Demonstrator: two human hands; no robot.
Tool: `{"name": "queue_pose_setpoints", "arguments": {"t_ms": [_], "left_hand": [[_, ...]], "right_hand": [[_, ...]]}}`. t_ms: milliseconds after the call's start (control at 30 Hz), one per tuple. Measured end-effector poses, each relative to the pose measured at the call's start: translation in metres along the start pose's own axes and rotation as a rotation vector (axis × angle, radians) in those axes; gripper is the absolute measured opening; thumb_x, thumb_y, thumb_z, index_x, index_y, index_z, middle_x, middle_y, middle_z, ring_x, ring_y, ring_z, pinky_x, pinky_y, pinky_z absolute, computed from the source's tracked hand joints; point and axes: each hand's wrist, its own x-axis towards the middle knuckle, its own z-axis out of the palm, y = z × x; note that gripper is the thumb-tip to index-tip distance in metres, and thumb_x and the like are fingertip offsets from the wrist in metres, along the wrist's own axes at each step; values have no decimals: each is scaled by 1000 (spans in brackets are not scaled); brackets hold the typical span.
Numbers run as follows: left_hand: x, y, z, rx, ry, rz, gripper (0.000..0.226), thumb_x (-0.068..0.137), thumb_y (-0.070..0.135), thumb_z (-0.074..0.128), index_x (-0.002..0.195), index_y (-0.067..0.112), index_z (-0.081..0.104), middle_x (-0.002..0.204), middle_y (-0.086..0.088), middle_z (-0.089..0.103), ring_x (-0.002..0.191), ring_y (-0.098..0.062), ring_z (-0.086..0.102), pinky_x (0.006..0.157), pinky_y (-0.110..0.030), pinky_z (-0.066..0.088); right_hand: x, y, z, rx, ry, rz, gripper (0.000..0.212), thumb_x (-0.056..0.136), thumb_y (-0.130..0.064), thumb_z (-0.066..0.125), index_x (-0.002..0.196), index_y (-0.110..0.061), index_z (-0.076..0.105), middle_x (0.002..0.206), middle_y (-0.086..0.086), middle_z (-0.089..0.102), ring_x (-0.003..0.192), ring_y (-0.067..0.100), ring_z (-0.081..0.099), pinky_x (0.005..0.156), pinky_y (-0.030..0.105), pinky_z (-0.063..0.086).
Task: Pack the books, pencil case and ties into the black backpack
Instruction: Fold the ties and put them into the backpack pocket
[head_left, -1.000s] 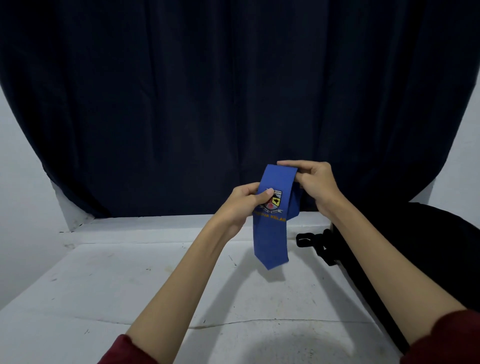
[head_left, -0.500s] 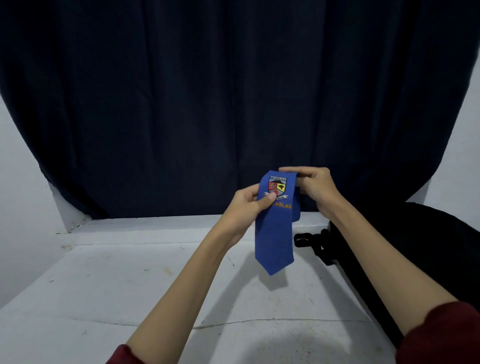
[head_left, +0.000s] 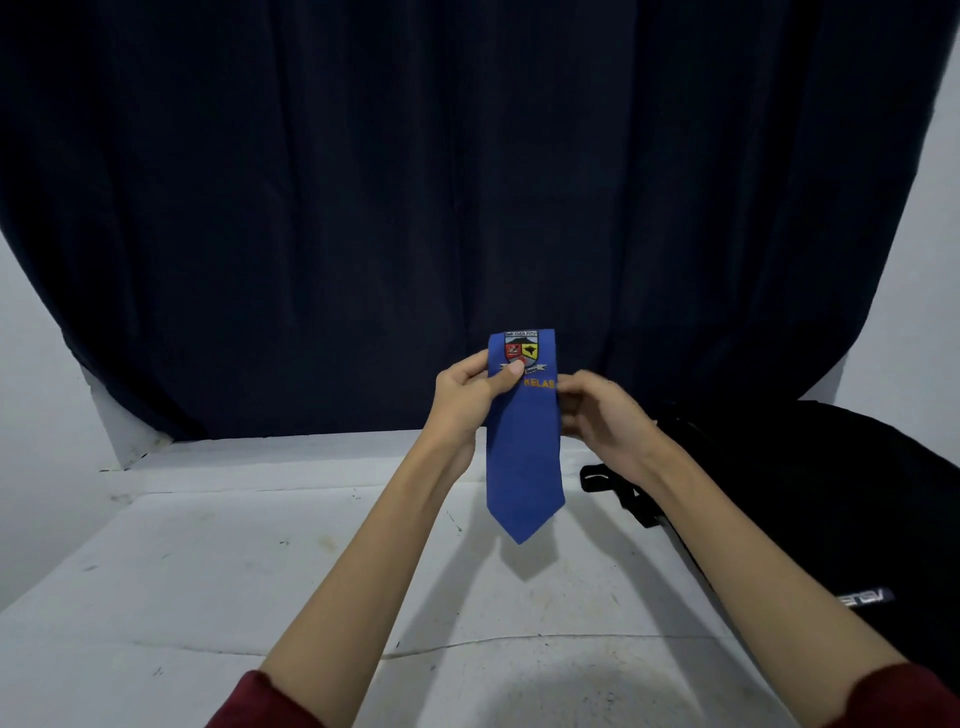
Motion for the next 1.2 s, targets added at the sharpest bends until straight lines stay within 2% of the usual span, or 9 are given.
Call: {"name": "queue_pose_setpoints", "arguments": {"t_ms": [100, 200, 400, 567, 800, 867, 933, 1067, 1200], "left_hand": [[1, 0, 2, -120, -15, -45, 21, 88, 8, 63, 109, 6, 67, 89, -5, 70, 71, -11, 67, 60, -21, 54], [6, -1, 4, -182, -35, -72, 19, 89, 7, 61, 107, 6, 67, 91, -7, 70, 76, -16, 68, 66, -27, 58], [12, 8, 8, -167, -71, -93, 17, 89, 9, 61, 105, 7, 67, 87, -5, 70, 74, -16, 67, 61, -29, 57], [17, 15, 13, -295, -24, -50, 13, 89, 2, 60, 99, 5, 67, 84, -7, 69, 71, -16, 67, 65, -30, 59], [23, 19, 11, -377, 54, 36, 34, 80, -2, 69, 113, 0, 62, 89, -10, 71, 74, -17, 69, 69, -28, 59], [23, 14, 9, -483, 49, -6, 43, 78, 4, 72, 118, 3, 56, 99, -12, 70, 80, -20, 69, 72, -32, 58], [17, 8, 7, -507, -39, -116, 30, 85, 15, 67, 113, 5, 58, 100, -11, 69, 84, -20, 68, 80, -35, 56], [1, -8, 8, -490, -161, -298, 29, 95, 29, 52, 111, 8, 63, 106, -9, 69, 97, -24, 65, 89, -36, 52], [-5, -8, 13, -382, -118, -166, 23, 100, 21, 43, 109, 9, 60, 93, -1, 74, 83, -15, 70, 71, -29, 58]], "right_hand": [[-5, 0, 5, 53, -17, -4, 33, 83, -36, 62, 107, -14, 68, 100, 4, 73, 89, 17, 69, 77, 26, 54], [-9, 9, 11, -125, 53, -19, 24, 78, -12, 74, 101, -17, 68, 97, 2, 73, 89, 18, 68, 73, 23, 55], [-13, 17, 15, -60, 103, 17, 17, 87, -13, 65, 103, -17, 64, 101, 3, 71, 89, 18, 67, 75, 27, 54], [-20, 17, 18, -50, 57, 15, 15, 86, -24, 66, 101, -18, 64, 93, -3, 71, 80, 10, 68, 64, 19, 52], [-23, 20, 18, -77, 27, -28, 22, 100, -30, 41, 108, -17, 58, 98, -1, 66, 86, 11, 64, 80, 26, 52], [-23, 17, 19, -85, 23, -47, 20, 101, -26, 41, 105, -17, 58, 95, -1, 66, 81, 8, 64, 75, 22, 52], [-25, 14, 21, -110, 25, -53, 18, 101, -24, 41, 104, -18, 58, 92, -2, 66, 77, 6, 64, 68, 19, 51], [-32, 17, 22, -131, 6, -27, 20, 101, -21, 42, 113, -16, 57, 96, -1, 67, 81, 8, 66, 69, 21, 54], [-47, 27, 22, -76, 13, 27, 18, 100, -17, 44, 113, -12, 57, 93, 1, 68, 81, 14, 66, 71, 26, 52]]}}
